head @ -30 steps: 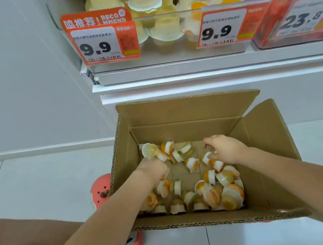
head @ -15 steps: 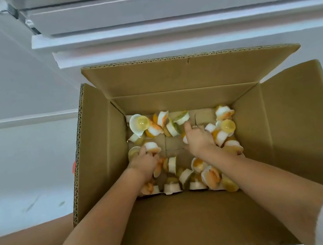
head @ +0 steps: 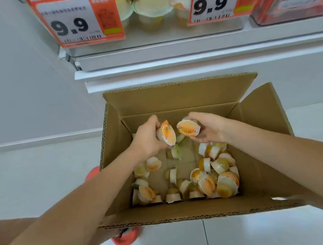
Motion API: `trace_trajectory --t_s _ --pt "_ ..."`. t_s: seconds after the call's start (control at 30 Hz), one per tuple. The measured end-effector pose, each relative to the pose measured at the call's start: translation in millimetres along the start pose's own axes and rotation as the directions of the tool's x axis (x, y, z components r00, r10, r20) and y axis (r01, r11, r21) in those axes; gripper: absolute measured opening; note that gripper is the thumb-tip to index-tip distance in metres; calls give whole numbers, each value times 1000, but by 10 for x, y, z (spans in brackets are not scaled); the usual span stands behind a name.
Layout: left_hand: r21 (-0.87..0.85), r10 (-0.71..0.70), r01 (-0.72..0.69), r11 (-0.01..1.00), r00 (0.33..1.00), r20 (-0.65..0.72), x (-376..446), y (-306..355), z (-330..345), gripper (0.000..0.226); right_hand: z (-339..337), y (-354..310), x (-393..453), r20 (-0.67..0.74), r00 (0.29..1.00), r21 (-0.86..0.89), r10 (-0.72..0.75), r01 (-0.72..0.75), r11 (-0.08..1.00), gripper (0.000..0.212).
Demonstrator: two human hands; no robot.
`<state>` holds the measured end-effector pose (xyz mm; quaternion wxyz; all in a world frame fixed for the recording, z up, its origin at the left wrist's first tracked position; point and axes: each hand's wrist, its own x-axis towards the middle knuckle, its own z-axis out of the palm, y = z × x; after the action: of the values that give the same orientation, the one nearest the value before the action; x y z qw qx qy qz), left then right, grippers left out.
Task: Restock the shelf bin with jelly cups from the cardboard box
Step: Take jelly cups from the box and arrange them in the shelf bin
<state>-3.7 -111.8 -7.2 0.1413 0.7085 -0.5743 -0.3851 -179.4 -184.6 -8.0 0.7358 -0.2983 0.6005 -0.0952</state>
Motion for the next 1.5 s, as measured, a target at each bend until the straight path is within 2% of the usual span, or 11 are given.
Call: trace_trajectory --t_s 0.1,0.2,0.43,0.8,0.97,1.13,1.23,1.3,1.37,1.43,1.5 --pt "-92 65 -75 993 992 -110 -160 449 -410 58 3 -427 -591 139 964 48 -227 222 974 28" --pt "-168 125 -164 972 968 -218 -375 857 -739 62 31 -706 -1164 227 883 100 -410 397 912 24" --pt "-470 213 -387 793 899 -382 -700 1607 -1043 48 18 -927 -1861 229 750 170 -620 596 784 39" --pt "-330 268 -468 820 823 -501 -572 1647 -1057 67 -23 -1179 -1862 279 757 124 -591 582 804 47" --pt "-237 300 -499 833 769 -564 -538 1684 -1132 61 -18 -1362 -1891 357 734 80 -578 593 802 48" --pt "-89 372 -515 853 718 -589 -497 1731 -1307 64 89 -1524 -1920 209 717 -12 -665 682 731 40" --pt "-132 234 -410 903 725 -648 -475 1675 -1493 44 109 -1799 -1959 18 612 -67 -791 790 610 35" --pt "-207 121 -353 913 716 -687 -480 1601 -1616 25 84 -2130 -1908 -121 423 -316 -898 841 439 42" --pt "-187 64 -272 944 708 -704 -487 1535 -1700 30 120 -2481 -1788 -144 256 -603 -956 743 290 55" --pt "-88 53 -147 985 749 -661 -491 1478 -1750 34 204 -2795 -1606 -116 219 -729 -969 644 232 63" --pt "26 75 -75 997 779 -622 -466 1409 -1768 25 297 -3062 -1389 -62 264 -789 -963 578 209 68"
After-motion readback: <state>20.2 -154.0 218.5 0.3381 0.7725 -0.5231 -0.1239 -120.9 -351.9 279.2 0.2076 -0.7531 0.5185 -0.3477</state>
